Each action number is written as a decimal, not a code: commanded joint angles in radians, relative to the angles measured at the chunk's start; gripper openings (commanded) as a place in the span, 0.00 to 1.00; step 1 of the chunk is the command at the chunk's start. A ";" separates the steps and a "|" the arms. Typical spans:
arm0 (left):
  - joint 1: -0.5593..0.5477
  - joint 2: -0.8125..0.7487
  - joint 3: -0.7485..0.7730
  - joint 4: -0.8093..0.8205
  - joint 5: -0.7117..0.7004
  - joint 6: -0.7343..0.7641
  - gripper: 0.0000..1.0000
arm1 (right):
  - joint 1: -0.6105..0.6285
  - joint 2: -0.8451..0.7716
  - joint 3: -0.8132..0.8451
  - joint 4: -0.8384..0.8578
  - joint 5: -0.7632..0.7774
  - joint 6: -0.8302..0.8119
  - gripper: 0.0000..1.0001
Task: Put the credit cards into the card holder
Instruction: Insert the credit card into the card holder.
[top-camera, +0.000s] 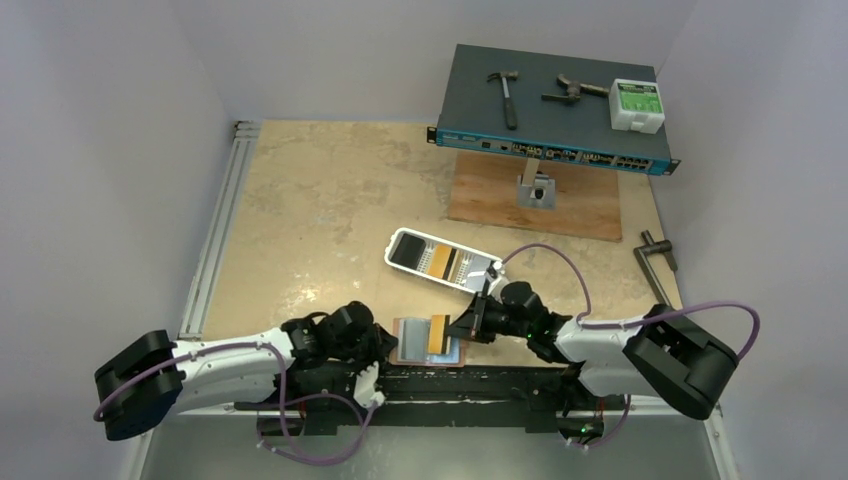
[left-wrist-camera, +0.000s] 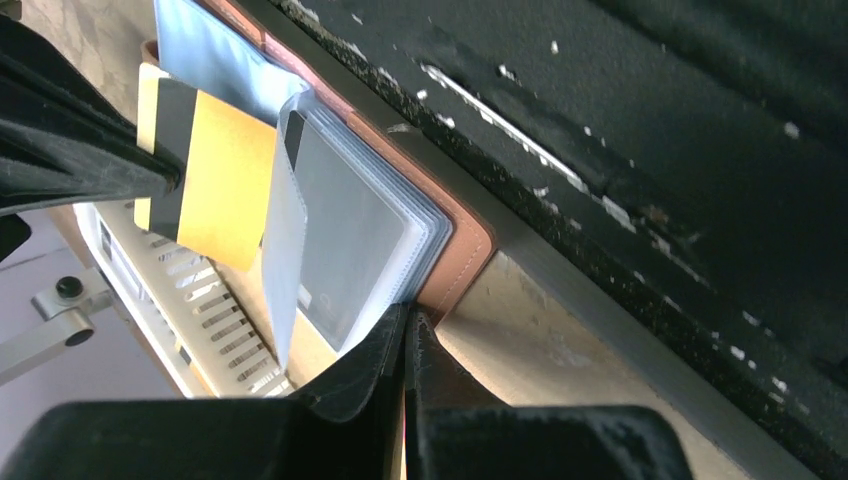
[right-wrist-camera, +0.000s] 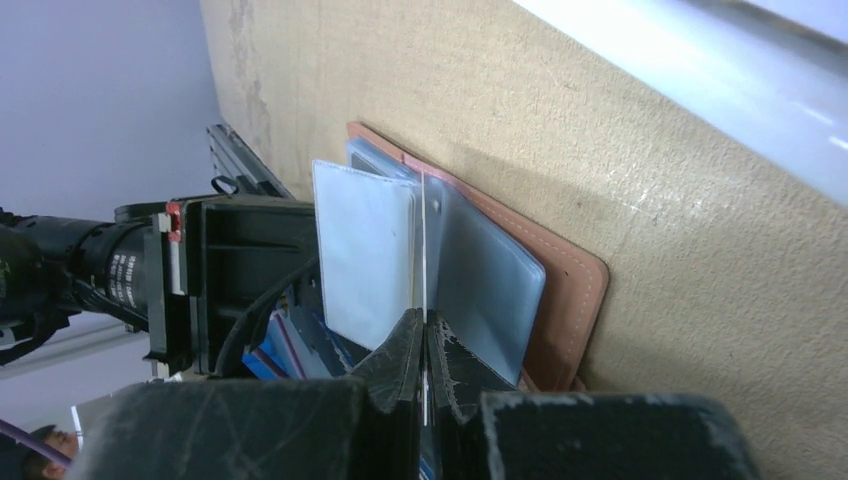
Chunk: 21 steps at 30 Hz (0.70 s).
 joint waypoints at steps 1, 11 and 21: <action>-0.070 0.023 0.037 0.017 -0.051 -0.147 0.00 | -0.019 -0.022 0.002 0.055 -0.021 -0.021 0.00; -0.143 0.040 0.057 0.053 -0.159 -0.271 0.00 | -0.036 -0.168 0.027 -0.096 0.009 -0.066 0.00; -0.143 -0.053 0.000 0.194 -0.212 -0.303 0.00 | -0.029 0.067 0.067 0.024 -0.046 -0.110 0.00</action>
